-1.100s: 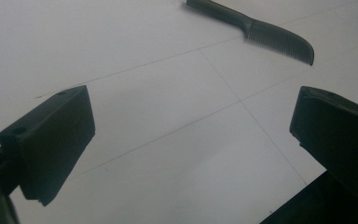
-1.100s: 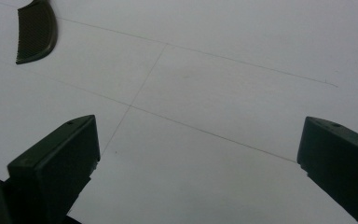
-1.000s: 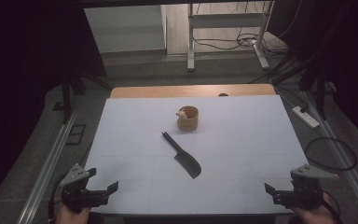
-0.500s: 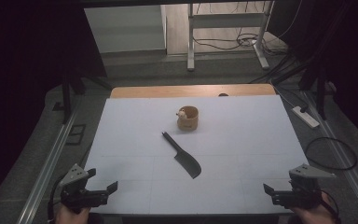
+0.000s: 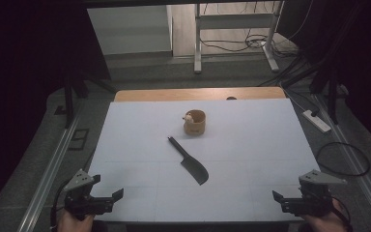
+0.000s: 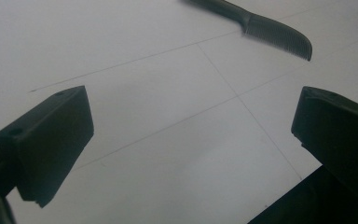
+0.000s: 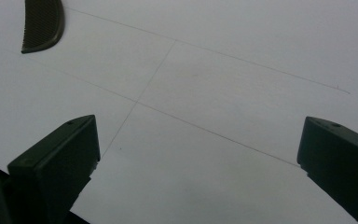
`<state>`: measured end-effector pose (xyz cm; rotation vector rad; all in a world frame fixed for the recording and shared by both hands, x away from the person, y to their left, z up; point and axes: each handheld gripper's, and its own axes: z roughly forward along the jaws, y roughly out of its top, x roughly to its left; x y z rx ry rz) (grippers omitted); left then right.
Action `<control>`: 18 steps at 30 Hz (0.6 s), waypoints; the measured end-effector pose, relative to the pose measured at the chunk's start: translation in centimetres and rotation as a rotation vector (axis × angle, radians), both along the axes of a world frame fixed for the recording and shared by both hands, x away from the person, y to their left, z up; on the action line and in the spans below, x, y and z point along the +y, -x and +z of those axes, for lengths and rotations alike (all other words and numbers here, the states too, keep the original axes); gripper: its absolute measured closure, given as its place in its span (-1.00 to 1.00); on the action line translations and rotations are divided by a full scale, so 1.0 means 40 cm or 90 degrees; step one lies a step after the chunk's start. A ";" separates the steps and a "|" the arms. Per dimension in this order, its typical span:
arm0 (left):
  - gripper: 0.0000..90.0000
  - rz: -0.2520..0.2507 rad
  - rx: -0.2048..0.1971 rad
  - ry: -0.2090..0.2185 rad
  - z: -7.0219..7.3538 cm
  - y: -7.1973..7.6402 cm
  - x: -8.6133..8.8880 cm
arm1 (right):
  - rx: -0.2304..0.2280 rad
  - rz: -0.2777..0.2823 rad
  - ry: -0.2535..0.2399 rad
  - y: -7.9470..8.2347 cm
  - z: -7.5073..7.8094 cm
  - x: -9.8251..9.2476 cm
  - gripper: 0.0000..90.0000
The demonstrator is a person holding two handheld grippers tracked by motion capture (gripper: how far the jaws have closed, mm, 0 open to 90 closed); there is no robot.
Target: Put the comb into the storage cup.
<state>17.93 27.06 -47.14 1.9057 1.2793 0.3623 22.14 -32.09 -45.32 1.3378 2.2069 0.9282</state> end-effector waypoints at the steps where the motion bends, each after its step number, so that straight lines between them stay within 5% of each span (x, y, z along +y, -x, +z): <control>1: -1.00 0.000 0.000 0.000 0.000 0.000 0.000 | 0.000 0.000 0.000 0.000 0.000 0.000 -1.00; 18: -1.00 -0.029 0.003 0.007 0.006 -0.028 -0.024 | -0.002 0.006 0.004 -0.001 -0.001 0.003 -1.00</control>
